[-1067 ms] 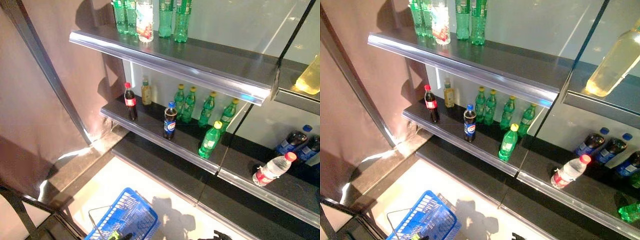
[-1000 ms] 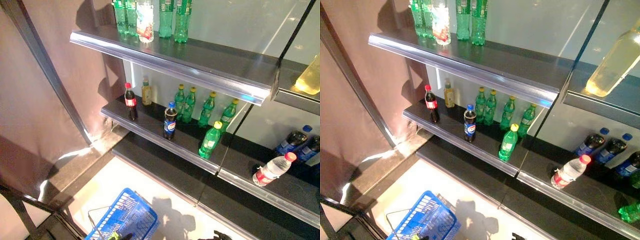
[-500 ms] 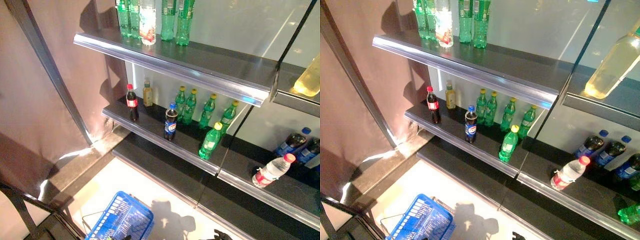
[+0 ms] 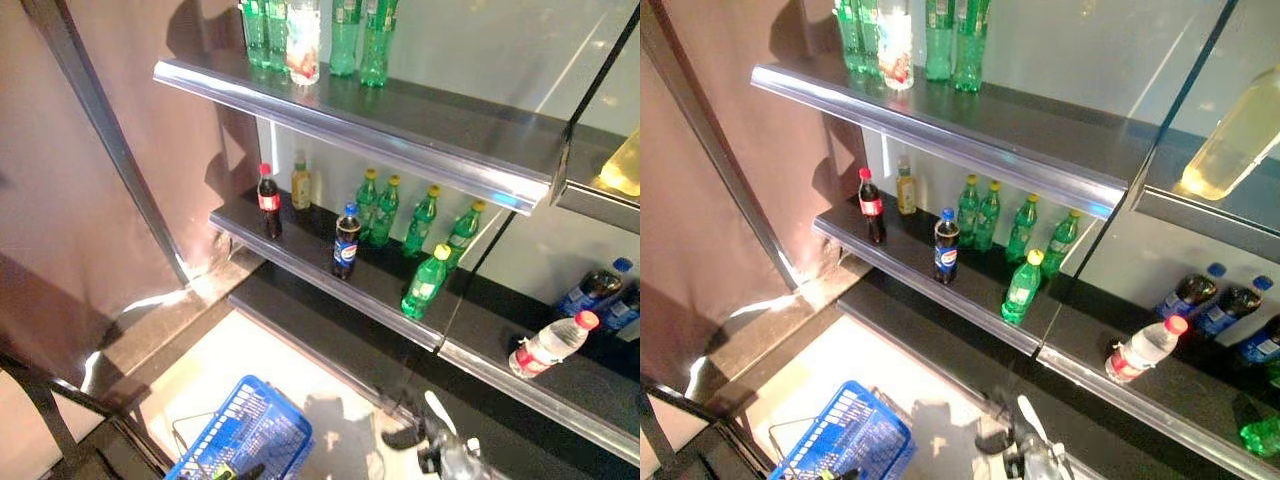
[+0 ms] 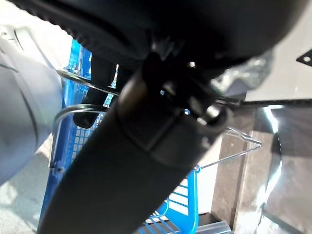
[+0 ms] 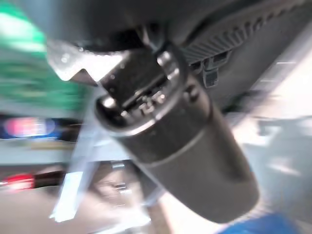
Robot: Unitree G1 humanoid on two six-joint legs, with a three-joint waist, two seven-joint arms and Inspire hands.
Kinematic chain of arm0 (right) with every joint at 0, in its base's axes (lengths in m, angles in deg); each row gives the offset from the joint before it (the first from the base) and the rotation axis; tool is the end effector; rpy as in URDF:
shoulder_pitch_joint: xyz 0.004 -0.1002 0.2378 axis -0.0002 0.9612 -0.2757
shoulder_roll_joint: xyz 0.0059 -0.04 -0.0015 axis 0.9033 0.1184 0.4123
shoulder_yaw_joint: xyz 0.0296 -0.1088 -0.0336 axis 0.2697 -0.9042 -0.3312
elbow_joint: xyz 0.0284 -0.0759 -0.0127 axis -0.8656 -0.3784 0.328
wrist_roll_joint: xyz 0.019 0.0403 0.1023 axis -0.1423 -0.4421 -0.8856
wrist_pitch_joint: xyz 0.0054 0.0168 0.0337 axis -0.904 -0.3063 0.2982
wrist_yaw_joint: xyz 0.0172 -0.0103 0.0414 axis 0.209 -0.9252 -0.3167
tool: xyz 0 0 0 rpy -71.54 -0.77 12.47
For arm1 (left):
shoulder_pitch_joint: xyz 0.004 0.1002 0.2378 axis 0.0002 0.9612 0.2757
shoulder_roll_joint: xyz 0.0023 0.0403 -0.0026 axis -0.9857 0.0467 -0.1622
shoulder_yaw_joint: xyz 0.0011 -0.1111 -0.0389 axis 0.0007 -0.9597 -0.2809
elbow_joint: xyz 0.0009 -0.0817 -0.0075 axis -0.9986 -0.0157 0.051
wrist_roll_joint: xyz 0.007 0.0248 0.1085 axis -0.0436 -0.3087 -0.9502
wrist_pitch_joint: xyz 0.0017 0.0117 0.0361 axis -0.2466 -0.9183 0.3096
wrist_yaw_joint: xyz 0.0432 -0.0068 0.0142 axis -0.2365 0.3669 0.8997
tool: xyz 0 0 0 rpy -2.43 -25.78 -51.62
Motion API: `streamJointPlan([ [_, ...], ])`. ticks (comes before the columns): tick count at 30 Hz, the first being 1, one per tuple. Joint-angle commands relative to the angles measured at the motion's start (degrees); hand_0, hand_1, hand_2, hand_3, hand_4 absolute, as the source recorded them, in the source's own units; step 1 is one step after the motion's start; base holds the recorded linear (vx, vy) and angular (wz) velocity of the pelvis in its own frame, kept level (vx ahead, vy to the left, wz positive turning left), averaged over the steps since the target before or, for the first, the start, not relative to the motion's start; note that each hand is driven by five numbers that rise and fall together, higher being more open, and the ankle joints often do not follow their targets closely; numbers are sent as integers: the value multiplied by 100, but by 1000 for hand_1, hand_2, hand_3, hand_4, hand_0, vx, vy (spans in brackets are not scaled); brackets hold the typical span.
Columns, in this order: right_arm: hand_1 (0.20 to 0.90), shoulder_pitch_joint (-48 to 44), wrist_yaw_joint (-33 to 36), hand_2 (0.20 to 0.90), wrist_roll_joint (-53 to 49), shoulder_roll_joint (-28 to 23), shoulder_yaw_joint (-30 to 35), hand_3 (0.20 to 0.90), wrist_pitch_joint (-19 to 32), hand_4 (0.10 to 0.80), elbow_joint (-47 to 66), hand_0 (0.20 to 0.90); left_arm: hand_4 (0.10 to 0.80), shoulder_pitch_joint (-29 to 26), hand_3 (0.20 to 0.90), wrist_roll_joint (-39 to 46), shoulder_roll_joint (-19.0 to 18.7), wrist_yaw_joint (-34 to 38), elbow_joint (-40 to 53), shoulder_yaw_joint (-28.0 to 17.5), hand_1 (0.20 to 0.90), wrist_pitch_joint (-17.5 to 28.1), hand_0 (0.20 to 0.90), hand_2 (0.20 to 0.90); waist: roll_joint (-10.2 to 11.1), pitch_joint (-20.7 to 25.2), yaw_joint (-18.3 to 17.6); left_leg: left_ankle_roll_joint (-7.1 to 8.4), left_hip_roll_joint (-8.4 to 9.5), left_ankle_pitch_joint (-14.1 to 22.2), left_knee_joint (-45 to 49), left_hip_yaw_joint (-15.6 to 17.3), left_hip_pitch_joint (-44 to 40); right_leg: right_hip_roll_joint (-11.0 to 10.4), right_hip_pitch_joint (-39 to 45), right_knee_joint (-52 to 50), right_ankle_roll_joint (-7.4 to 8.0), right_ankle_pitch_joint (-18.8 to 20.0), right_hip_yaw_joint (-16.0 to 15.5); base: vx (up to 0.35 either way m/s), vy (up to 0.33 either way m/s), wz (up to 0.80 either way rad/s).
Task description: Pick up the drink and place into the basket.
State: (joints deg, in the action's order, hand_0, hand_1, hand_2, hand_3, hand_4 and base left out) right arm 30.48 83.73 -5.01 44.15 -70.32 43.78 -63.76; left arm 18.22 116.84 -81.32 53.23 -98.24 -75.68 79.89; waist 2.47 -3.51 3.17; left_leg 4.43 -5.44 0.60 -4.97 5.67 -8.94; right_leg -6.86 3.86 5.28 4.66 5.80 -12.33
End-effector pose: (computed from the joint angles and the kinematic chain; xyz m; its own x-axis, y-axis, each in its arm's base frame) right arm 0.1495 -0.1819 -0.0680 0.8813 0.0391 -0.4710 -0.2655 0.8653 -0.4251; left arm 0.0415 0.2022 -0.1457 0.2257 0.3617 -0.9045 -0.7142 0.6929 0.0988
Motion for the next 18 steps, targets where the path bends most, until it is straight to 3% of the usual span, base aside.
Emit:
streamJointPlan([
  [1, 900, -598, 472, 900, 123, -399, 382, 900, 509, 800, 1104, 900, 100, -303, 200, -285, -245, -5, 145, -22, 300, 506, 300, 300, 139, -170, -11, -38, -43, 59, 87, -14, 58, -201, 466, -76, 283, -378, 18, 0, 0, 0],
  [4, 900, -600, 686, 900, 7, -523, 634, 900, 619, 800, 1733, 900, 100, -240, 200, -294, -202, -39, 90, -96, 300, 569, 300, 300, 117, -153, -52, -32, -62, 62, 73, 31, 33, -199, 460, -81, 289, -390, 31, 11, 9, 0],
  [9, 900, -822, 1722, 900, 185, -675, 1524, 900, 776, 800, 3001, 900, 100, -50, 200, -340, 15, -98, -52, -288, 300, 731, 300, 300, -3, -94, -128, -38, -94, 125, 112, 157, -14, -226, 422, -195, 279, -492, 42, 53, 51, -2],
  [18, 900, -1303, 2833, 900, -64, -947, 2123, 900, 608, 800, 3137, 900, 100, 31, 200, -606, -40, -219, -149, -325, 300, 684, 300, 300, -36, -270, 65, -55, -26, 328, 748, -12, 275, -290, 261, -709, 158, -722, -70, 56, 14, 0],
])
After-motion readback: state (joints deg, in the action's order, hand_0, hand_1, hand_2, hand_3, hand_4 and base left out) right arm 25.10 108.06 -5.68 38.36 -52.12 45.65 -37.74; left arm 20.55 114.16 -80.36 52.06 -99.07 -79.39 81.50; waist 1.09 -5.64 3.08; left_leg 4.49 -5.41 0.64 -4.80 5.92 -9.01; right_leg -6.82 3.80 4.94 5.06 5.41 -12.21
